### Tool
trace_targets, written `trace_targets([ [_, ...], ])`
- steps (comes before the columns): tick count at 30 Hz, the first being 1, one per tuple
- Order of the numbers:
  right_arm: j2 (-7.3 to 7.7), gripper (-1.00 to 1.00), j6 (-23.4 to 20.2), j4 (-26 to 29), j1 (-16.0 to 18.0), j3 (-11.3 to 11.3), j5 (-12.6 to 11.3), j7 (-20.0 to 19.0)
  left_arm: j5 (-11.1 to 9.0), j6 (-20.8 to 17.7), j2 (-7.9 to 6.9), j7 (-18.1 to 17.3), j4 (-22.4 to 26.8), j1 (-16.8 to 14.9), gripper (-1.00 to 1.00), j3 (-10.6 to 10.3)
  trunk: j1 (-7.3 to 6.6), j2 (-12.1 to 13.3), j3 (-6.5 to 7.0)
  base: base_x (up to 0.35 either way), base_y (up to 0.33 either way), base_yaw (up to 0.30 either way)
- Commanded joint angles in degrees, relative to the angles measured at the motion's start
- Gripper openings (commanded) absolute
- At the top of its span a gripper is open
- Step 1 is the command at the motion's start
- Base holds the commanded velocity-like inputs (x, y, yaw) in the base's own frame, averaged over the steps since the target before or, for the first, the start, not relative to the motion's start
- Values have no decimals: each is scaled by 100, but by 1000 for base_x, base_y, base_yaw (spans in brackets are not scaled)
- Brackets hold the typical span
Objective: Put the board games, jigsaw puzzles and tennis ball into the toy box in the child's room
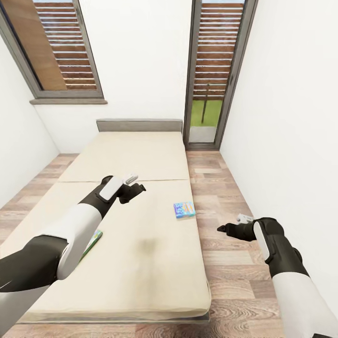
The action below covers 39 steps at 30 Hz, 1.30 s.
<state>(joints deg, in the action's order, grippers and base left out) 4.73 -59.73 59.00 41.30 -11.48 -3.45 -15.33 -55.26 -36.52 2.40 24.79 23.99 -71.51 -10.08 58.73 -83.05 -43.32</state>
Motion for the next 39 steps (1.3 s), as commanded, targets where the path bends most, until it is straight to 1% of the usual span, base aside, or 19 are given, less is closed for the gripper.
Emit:
trace_targets([
  [1,2,100,-27,1,5,-7,-34,12,-61,-4,-6,52,9,-3,100,-38,0,-3,-15,0,0,0],
  [12,21,100,-27,-3,10,-20,-44,35,-63,-4,-12,46,9,-3,100,-30,0,-3,-118,0,0,0],
  [16,35,100,-27,2,15,-26,-51,180,-60,-4,-13,41,9,-3,100,-31,0,-3,-155,30,0,0],
  [20,32,100,-27,6,16,-28,-56,332,-55,-4,-25,29,10,-3,100,-39,0,-3,-193,179,0,0],
  [24,34,100,-27,10,16,-29,-57,397,-50,-21,-46,22,10,1,100,-42,0,-3,-230,238,0,0],
  [30,32,100,-27,9,13,-30,-53,424,-48,-37,-57,19,13,4,100,-32,0,-3,-287,145,0,0],
  [39,29,100,-27,14,10,-30,-51,439,-46,-41,-63,17,11,5,100,-23,0,-3,-371,41,0,0],
])
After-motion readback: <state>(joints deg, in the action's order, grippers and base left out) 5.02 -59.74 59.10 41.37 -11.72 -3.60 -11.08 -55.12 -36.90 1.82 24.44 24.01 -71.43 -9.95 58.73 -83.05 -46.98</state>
